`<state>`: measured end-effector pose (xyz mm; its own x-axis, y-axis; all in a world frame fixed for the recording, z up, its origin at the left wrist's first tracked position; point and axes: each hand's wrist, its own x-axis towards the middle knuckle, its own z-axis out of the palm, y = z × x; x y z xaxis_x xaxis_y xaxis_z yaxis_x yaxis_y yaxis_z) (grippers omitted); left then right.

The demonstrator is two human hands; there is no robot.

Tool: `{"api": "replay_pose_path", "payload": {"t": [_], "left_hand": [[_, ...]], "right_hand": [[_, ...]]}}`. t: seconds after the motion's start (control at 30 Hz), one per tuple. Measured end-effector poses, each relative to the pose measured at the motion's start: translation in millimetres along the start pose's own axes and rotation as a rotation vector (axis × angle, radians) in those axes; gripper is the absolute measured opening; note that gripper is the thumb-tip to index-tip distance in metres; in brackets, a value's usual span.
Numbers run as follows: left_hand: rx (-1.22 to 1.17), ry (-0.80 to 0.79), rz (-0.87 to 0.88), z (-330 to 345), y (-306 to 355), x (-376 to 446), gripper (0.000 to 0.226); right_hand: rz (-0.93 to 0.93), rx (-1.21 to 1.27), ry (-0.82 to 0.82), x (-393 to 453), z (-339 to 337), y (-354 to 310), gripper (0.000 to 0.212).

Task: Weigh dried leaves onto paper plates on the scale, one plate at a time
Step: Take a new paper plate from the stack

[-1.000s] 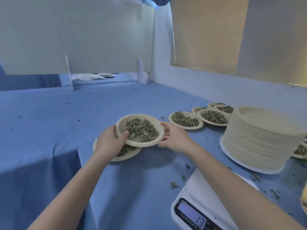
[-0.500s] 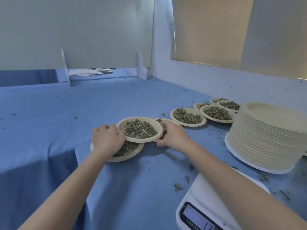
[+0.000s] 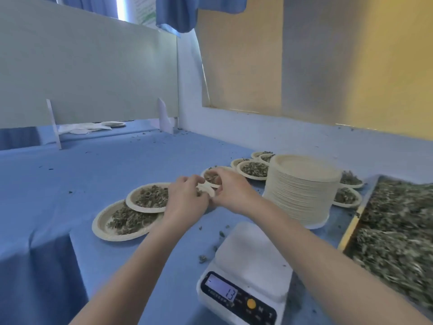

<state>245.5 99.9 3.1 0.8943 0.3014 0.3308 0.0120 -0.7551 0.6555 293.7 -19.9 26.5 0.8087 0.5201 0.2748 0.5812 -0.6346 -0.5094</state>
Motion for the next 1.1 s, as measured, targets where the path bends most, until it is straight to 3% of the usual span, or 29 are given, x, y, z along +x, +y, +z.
{"api": "replay_pose_path", "payload": {"t": [0.23, 0.37, 0.5, 0.7, 1.1], "left_hand": [[-0.011, -0.042, 0.323, 57.1, 102.4, 13.7, 0.042], [0.166, -0.110, 0.452, 95.0, 138.3, 28.9, 0.046], [0.329, -0.213, 0.467, 116.0, 150.8, 39.7, 0.035], [0.368, -0.272, 0.468, 108.6, 146.3, 47.7, 0.035], [0.142, -0.049, 0.567, 47.4, 152.0, 23.8, 0.029]], "right_hand": [[0.047, -0.332, 0.102, -38.2, -91.5, 58.2, 0.047], [0.173, -0.443, 0.080, -52.0, -122.3, 99.8, 0.023], [0.183, -0.506, 0.074, -58.5, -128.9, 122.0, 0.046], [0.139, -0.463, 0.056, -51.8, -136.3, 130.8, 0.034], [-0.037, -0.494, 0.269, -67.9, -159.6, 84.6, 0.037]]}}
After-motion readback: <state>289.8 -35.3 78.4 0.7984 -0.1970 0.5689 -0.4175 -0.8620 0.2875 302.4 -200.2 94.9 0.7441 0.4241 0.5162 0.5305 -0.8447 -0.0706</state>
